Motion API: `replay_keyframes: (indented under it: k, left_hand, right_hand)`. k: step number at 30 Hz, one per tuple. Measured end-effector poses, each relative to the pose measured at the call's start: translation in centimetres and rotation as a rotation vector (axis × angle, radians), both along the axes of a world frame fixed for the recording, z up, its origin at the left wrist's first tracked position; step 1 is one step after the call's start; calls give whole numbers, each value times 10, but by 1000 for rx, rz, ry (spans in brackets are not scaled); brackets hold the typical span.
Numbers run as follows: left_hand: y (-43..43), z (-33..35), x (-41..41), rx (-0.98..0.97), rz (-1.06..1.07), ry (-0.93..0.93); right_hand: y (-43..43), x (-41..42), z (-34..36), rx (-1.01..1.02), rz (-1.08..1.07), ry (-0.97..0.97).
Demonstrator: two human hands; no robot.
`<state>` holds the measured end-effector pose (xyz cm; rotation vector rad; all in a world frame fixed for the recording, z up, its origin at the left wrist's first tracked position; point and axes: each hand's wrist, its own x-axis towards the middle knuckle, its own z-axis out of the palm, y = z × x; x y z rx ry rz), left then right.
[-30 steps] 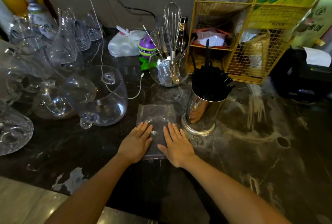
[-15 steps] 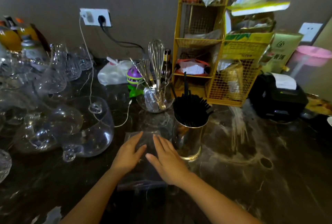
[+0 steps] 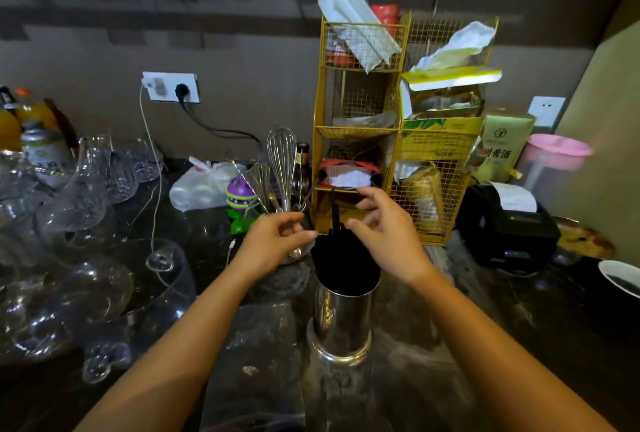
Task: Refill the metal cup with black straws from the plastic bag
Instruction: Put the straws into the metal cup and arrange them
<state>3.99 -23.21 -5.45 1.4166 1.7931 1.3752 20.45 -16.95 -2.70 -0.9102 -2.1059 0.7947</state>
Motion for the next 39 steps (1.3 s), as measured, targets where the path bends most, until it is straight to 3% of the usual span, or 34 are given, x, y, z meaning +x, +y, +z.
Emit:
replay_keyframes:
  k: [7,14,22,32,39]
  left_hand:
    - [21,5,2,-12,11,52]
    - [33,12,0,11,45,70]
    - [44,21,3,-7,-41,-11]
    - [49,43,7,10,-161,13]
    - [48,74,19,164,-169,37]
  right_hand:
    - [33,-14,-1,-94,16,-233]
    - [45,-32,1,-114,89,-245]
    - [50,-33,-4,-144,165,-189]
    - [53,-22,11,-352,306,-49]
    - [48,-15,44,-307,288,95]
